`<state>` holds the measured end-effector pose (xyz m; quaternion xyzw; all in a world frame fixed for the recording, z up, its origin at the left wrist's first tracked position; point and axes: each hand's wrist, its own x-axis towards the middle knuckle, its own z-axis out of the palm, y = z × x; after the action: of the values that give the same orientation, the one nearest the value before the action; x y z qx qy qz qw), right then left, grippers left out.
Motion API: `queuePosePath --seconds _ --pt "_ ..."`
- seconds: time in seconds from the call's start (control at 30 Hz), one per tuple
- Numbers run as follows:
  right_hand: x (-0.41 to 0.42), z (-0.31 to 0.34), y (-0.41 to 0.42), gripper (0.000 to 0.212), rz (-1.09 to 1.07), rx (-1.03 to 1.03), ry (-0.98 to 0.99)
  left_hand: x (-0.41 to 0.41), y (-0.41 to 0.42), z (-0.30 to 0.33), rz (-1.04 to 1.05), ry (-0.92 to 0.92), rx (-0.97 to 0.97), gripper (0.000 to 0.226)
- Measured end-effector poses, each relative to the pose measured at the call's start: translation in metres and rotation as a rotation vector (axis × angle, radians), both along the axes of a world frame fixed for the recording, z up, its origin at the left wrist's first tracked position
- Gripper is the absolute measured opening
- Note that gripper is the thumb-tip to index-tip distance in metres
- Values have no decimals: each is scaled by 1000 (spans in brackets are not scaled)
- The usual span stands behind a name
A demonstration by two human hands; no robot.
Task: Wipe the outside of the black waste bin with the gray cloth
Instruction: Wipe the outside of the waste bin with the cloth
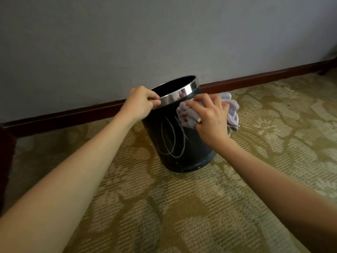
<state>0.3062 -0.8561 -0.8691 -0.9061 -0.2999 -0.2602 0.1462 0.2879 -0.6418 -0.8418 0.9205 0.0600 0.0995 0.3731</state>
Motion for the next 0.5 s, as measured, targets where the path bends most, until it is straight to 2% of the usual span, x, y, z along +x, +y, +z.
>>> queuePosePath --seconds 0.07,0.23,0.4,0.5 --pt "-1 -1 5 48 12 -19 -34 0 1 -2 22 -6 -21 12" --pt "-19 -38 -19 51 66 -284 -73 -1 14 -5 41 11 -93 9" --pt "-42 -75 -56 32 142 -495 -47 -1 20 -7 87 28 -125 10" --pt "-40 -67 -57 27 181 -482 9 -2 18 -7 82 37 -124 13"
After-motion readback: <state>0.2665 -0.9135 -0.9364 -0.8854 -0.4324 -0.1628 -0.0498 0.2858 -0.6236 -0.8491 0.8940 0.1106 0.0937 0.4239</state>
